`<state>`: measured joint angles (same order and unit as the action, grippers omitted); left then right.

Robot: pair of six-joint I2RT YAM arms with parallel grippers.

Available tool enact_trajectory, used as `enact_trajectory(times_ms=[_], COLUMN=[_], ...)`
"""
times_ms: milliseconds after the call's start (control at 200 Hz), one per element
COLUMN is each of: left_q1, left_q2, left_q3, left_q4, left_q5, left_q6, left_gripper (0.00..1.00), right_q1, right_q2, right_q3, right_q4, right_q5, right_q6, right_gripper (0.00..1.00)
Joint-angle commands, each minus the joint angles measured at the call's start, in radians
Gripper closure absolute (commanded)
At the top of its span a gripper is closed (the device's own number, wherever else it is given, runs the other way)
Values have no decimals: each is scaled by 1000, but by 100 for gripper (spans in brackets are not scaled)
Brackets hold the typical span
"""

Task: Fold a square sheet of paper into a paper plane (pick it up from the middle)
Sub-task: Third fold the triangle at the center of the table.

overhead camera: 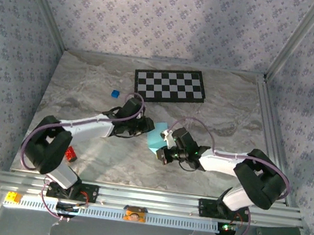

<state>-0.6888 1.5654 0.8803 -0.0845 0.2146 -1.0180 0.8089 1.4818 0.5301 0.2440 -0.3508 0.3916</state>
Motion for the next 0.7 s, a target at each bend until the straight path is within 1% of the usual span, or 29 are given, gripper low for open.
enact_trajectory(times_ms=[0,135,410,695], left_q1=[11,17,18,18], left_q2=[62,150,303,376], left_q3=[72,138,232,250], left_q4=[-2,3,14,-13], left_q5=[56,104,170,183], left_q6=[51,65,73,97], left_gripper=[68,73,77,80], right_q1=[-22,-52,-91,-103], right_q2=[12,12,13,18], right_q3=[12,-4,-27,-46], right_q4=[25,53,91,104], right_q5=[-70,-105,-152,-144], right_q6=[67,97,128,136], right_gripper=[98,98,98,98])
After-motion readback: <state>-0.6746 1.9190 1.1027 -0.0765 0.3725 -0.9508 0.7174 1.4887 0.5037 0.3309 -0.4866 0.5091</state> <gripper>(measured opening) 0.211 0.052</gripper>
